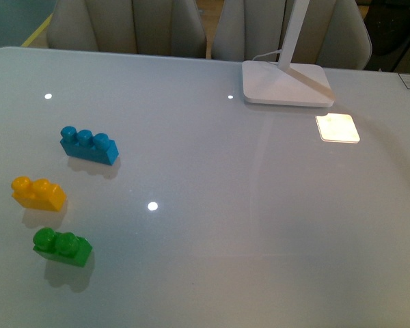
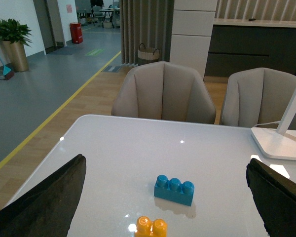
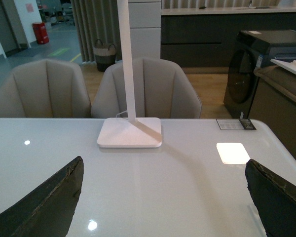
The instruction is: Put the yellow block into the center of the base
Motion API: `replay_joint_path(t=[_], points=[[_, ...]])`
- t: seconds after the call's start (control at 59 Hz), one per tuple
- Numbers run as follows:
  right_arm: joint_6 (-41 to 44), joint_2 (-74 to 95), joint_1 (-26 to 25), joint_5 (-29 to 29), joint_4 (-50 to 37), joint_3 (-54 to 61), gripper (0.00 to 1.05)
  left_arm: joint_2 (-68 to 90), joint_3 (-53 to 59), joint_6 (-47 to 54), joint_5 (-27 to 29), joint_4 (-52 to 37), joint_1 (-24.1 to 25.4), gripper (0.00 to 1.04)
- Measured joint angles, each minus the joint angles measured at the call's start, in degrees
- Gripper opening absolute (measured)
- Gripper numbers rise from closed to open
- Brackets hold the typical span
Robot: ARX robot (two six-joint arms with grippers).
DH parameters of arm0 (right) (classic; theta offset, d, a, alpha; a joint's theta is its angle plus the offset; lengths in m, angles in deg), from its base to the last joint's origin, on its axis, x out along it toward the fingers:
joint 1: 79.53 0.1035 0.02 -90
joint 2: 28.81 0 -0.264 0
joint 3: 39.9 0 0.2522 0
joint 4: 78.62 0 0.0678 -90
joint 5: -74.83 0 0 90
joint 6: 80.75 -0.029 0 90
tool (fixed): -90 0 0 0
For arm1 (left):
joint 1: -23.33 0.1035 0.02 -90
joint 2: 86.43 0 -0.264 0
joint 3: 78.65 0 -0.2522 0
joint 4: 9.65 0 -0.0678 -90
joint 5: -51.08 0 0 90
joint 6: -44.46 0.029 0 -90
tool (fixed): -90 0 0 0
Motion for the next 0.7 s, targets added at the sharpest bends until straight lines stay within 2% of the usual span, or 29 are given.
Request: replay_joint_path(t=[0.695], points=[[0.00,0.00,0.00,0.00,0.00,0.00,0.96,0.00,0.00,0.00,0.00,0.00,0.00,0.97]])
